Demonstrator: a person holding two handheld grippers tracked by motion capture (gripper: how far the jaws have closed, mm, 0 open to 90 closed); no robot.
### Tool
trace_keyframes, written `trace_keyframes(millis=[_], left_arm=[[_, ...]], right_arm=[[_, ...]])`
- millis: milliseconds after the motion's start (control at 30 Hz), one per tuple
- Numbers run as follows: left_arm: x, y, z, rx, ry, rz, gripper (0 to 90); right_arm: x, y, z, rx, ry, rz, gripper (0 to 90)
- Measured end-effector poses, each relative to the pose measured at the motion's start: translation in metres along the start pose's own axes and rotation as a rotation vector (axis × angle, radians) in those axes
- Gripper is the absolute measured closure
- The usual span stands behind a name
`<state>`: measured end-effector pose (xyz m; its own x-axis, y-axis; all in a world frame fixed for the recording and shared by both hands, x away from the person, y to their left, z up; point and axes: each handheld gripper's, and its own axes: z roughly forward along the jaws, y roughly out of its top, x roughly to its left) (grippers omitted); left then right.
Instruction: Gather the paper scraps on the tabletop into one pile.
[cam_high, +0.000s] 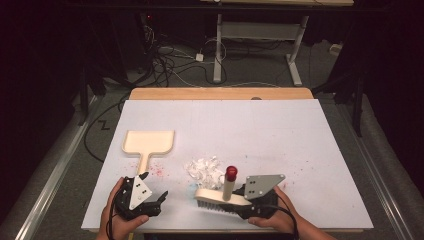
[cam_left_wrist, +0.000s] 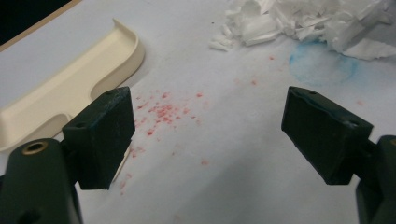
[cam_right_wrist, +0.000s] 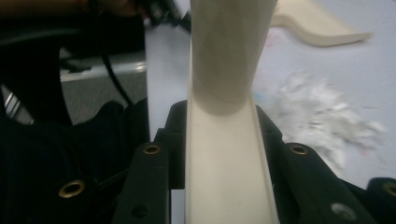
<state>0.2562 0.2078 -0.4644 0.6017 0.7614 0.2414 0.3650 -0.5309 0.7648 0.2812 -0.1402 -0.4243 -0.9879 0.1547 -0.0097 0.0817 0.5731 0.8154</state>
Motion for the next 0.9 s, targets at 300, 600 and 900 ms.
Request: trace_keyframes(millis=[300, 600, 900], left_arm=[[-0.002, 0.0, 0.005, 0.008, -0.016, 0.029, 16.5], [-0.005, 0.001, 0.009, 0.027, -0.031, 0.037, 16.5], [-0.009, 0.001, 0.014, 0.042, -0.047, 0.049, 16.5]], right_arm=[[-0.043, -0.009, 0.025, -0.011, 0.015, -0.042, 67.8], [-0.073, 0.002, 0.04, -0.008, 0.012, -0.071, 67.7], [-0.09, 0.021, 0.041, -0.083, -0.034, -0.064, 68.0]])
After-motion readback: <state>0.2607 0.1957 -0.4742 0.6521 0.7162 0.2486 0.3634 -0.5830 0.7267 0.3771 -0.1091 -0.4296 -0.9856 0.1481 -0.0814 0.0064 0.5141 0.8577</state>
